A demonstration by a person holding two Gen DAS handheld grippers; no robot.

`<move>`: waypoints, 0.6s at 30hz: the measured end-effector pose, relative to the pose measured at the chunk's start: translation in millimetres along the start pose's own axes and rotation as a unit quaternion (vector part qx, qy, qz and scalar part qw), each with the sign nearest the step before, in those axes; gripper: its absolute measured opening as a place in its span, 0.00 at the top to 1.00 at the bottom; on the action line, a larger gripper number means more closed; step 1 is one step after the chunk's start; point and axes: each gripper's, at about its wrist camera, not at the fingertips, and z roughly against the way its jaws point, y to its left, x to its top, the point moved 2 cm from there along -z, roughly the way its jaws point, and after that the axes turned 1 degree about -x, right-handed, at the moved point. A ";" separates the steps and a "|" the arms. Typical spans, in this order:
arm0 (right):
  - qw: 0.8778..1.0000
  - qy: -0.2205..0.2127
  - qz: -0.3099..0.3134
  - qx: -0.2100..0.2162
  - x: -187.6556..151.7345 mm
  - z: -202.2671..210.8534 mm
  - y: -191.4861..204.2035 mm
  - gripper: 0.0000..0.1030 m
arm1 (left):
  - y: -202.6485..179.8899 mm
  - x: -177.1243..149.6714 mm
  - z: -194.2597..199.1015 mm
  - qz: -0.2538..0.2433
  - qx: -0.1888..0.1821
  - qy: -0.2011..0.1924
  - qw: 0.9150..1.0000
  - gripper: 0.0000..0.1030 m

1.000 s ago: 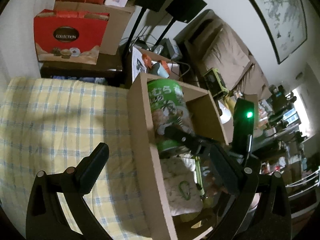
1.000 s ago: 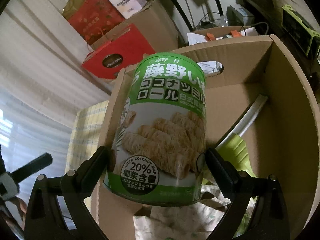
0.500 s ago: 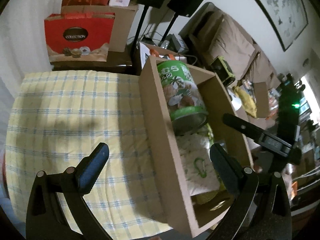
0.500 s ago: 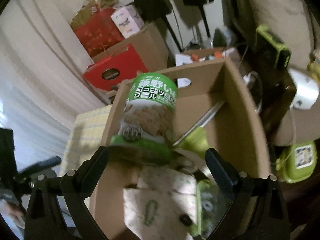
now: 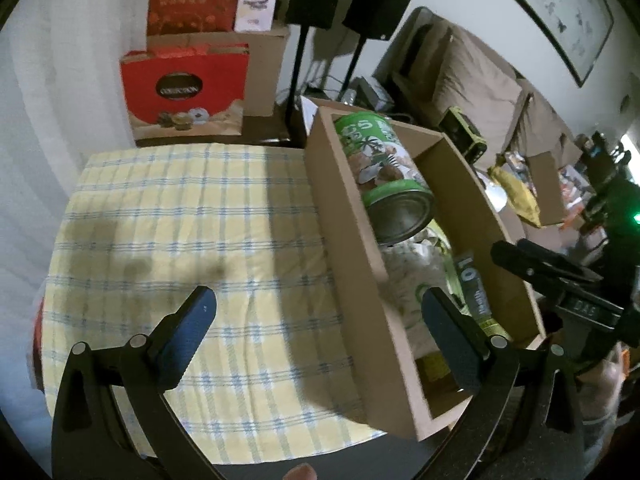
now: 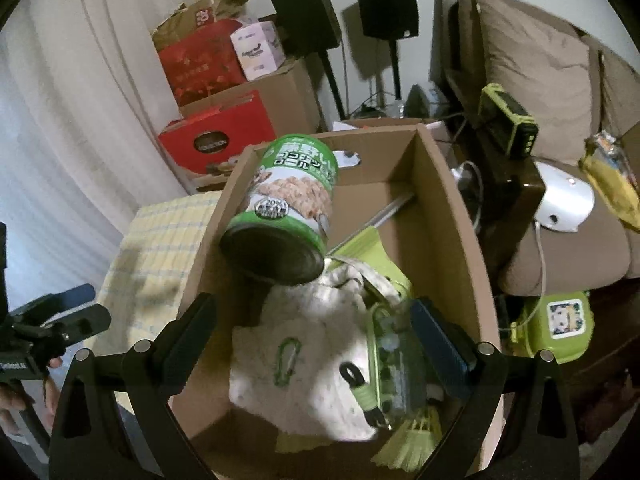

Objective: Organize objects

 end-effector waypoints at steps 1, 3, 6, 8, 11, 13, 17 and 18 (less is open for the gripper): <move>1.000 -0.001 0.000 -0.003 -4.2 2.7 0.6 0.04 | 1.0 -3.3 1.6 -0.003 0.009 -0.001 1.000 0.00; 1.000 -0.006 0.003 -0.011 -11.7 8.0 3.0 0.03 | 1.8 -10.9 5.4 -0.006 0.026 -0.007 1.000 0.00; 0.999 -0.013 0.018 -0.034 -24.5 15.3 9.6 0.03 | 2.1 -21.8 13.9 -0.009 0.040 -0.025 0.999 0.00; 0.998 -0.017 0.026 -0.045 -32.6 19.8 12.5 0.03 | 2.5 -28.3 18.9 -0.006 0.041 -0.028 0.999 0.00; 0.997 -0.026 0.034 -0.062 -44.0 28.2 15.5 0.03 | 3.4 -37.1 26.3 -0.003 0.044 -0.034 0.998 0.00; 0.996 -0.035 0.034 -0.073 -51.4 34.4 16.0 0.03 | 3.5 -42.0 29.4 -0.005 0.050 -0.038 0.998 0.00; 0.994 -0.053 0.026 -0.088 -64.2 45.0 17.1 0.03 | 3.3 -51.1 29.2 -0.017 0.055 -0.035 0.998 0.00; 0.994 -0.055 0.026 -0.089 -66.6 46.9 17.9 0.03 | 4.3 -53.6 28.8 -0.016 0.054 -0.034 0.998 0.00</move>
